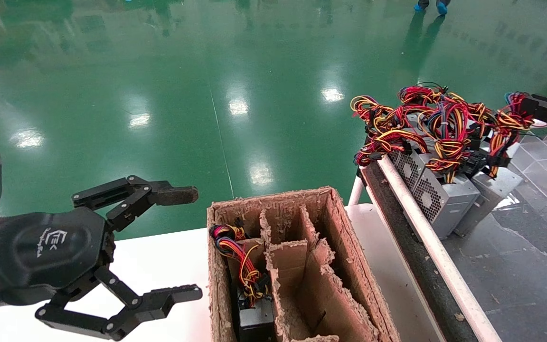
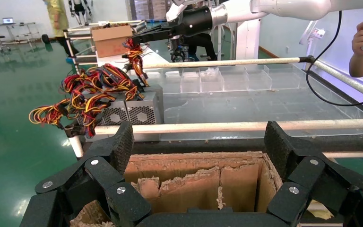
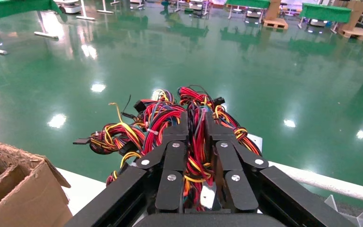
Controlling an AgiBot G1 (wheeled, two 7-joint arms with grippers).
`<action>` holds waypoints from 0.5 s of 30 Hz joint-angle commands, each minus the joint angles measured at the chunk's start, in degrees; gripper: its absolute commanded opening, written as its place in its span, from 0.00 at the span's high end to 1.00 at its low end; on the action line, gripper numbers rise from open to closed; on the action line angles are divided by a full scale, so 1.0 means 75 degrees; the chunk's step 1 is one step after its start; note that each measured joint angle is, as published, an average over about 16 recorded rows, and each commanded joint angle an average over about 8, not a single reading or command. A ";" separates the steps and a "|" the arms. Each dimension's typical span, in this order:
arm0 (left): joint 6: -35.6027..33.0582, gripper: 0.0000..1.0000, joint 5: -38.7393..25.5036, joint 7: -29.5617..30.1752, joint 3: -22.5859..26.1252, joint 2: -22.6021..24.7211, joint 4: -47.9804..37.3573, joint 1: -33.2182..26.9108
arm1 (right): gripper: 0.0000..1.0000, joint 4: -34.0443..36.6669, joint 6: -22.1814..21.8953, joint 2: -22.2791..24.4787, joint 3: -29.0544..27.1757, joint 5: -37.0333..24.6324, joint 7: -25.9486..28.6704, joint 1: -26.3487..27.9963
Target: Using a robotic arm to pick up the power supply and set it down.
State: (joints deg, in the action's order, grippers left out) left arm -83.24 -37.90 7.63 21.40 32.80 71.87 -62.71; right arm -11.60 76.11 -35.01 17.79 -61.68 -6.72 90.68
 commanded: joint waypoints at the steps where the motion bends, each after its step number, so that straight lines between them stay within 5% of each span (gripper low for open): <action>1: 0.0000 0.00 0.0000 0.0000 0.0000 0.0000 0.0000 0.0000 | 0.00 0.0070 0.0002 -0.0020 0.0020 -0.0033 -0.0034 0.0052; 15: 0.0000 0.00 0.0000 0.0000 0.0001 0.0000 0.0000 0.0000 | 0.00 0.0470 -0.0144 -0.0065 0.0249 -0.0395 0.0037 0.0437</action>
State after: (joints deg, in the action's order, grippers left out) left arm -83.24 -37.90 7.62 21.41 32.80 71.87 -62.71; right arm -8.25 75.29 -35.29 19.38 -64.24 -6.69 94.01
